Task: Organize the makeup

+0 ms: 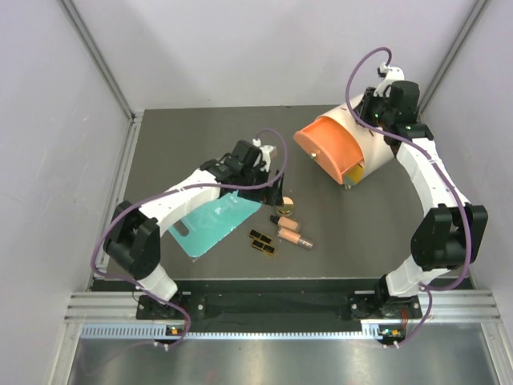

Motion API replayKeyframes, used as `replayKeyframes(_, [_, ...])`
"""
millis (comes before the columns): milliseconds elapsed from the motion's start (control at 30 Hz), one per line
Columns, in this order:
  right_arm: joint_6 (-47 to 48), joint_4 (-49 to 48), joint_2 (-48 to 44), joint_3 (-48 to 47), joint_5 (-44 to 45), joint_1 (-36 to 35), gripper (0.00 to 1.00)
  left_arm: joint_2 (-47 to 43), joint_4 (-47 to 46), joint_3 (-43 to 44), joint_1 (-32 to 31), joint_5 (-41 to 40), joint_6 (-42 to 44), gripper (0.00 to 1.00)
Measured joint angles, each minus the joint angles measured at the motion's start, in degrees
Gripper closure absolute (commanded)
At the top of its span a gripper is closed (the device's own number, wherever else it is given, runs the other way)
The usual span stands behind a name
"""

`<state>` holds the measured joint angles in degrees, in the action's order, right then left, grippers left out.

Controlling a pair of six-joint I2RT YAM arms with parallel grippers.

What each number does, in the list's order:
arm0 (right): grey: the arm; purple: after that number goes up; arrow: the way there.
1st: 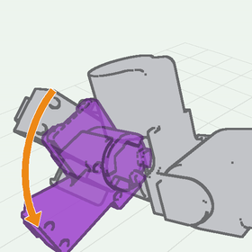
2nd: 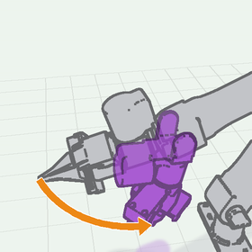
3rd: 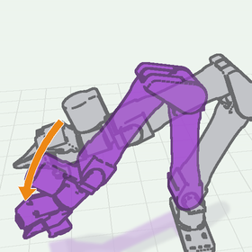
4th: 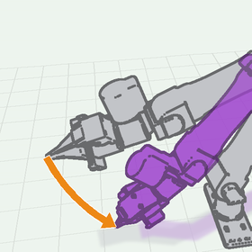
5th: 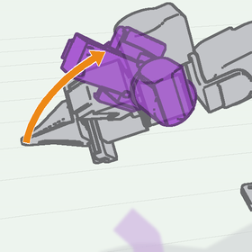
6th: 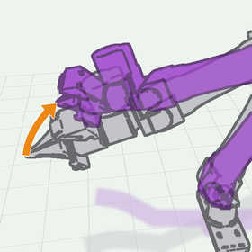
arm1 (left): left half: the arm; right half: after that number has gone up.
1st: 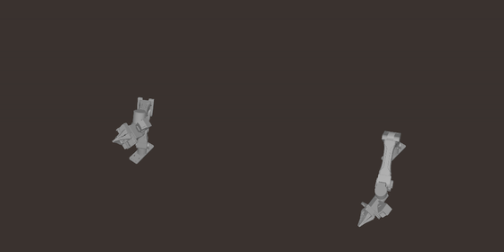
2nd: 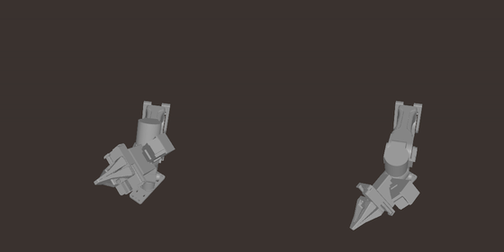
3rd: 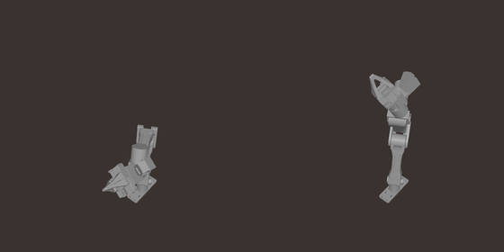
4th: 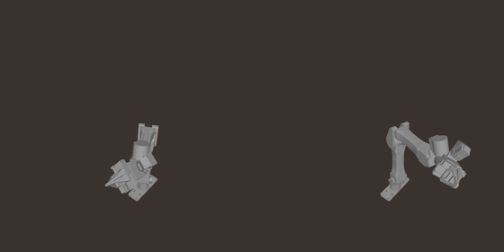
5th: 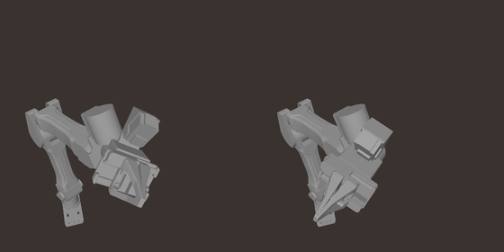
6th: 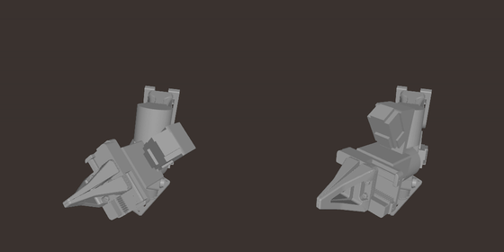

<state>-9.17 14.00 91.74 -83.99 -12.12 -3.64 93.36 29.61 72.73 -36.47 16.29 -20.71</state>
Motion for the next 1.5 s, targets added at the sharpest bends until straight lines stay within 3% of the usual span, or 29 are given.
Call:
replayKeyframes(300, [0.0, -1.05, -0.35, 0.9, -0.02, 0.0, 0.8, 0.04, 6.21, 0.09, -12.46, -7.28, 9.03, 0.05])
replayKeyframes(500, [-0.04, -1.77, -1.18, 2.12, -0.13, 0.0, 0.8, 2.36, 9.18, 2.27, -16.59, -8.24, 14.43, 0.05])
replayKeyframes(900, [-0.07, -2.25, -1.77, 2.93, -0.26, 0.0, 0.8, 14.8, 12.59, 11.52, -18.1, -4.07, 19.58, 0.06])
replayKeyframes(1233, [0.11, -1.18, -1.7, 2.27, -0.24, 0.0, 0.8, 19.67, 14.19, 13.11, -18.21, -0.87, 22.16, 0.07])
replayKeyframes(1500, [0.39, 0.33, -1.05, 0.9, -0.28, 0.0, 0.79, 22.18, 15.15, 13.2, -19.02, 0.59, 23.21, 0.16])
